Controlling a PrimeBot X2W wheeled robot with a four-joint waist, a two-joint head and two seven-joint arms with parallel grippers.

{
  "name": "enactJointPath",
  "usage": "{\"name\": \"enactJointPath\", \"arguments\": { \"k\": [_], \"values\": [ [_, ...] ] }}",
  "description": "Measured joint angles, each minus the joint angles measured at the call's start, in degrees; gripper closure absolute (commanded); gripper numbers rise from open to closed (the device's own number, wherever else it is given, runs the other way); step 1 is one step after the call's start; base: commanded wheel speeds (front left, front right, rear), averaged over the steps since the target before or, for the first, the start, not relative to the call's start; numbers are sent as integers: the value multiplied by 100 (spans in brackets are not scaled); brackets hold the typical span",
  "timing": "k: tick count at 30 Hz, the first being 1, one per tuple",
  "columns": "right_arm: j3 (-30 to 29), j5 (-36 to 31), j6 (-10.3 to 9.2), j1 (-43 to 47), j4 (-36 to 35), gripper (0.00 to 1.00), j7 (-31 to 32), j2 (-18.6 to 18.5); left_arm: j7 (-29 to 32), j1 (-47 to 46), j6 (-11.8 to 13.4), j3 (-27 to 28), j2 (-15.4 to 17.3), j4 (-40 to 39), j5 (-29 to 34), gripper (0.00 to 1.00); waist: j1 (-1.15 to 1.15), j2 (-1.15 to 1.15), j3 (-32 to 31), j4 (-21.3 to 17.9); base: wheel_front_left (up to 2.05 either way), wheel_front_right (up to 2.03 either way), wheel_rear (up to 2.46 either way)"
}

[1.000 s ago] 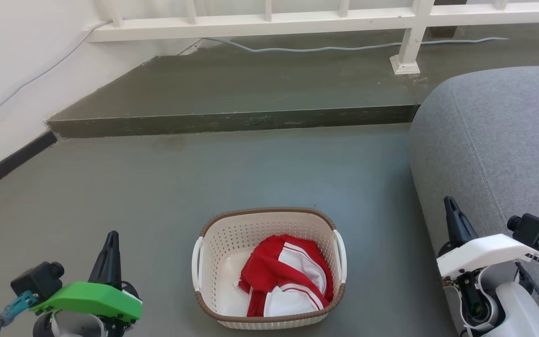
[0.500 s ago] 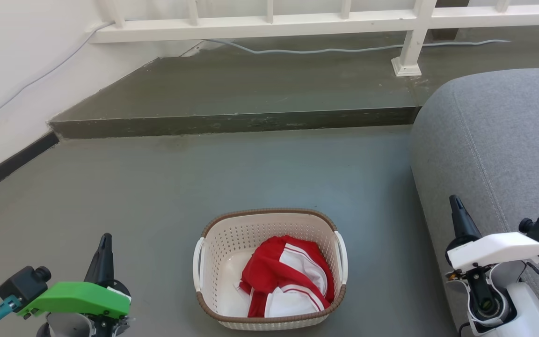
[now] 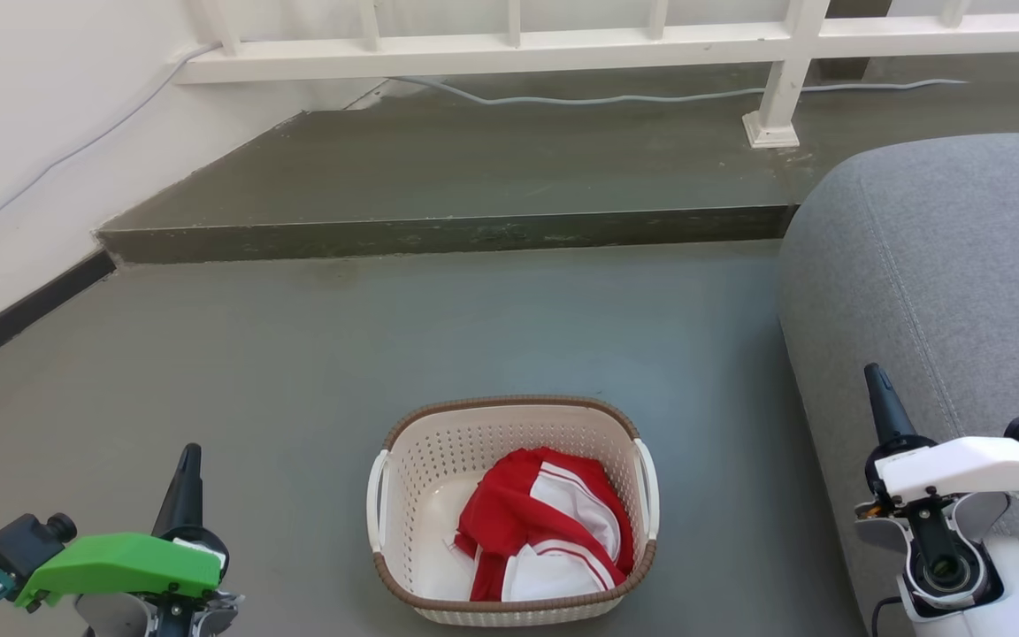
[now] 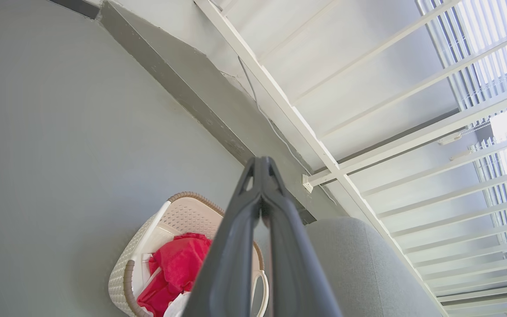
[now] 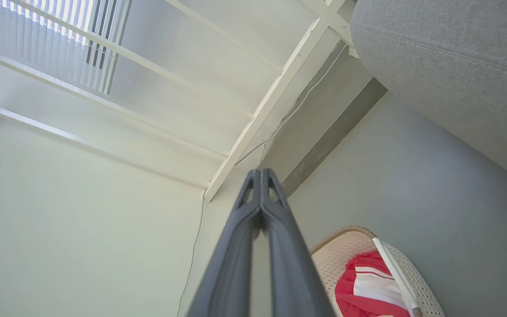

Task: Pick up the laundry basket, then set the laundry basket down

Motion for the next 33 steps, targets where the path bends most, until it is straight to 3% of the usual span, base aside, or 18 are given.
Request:
{"name": "enactJointPath", "arguments": {
  "k": [33],
  "values": [
    [-599,2192,179,1,-205,100,612,99,617,-51,-27,380,-29,-13,-2182,100,0,0,-57,54,0,0,0]
  ]
}}
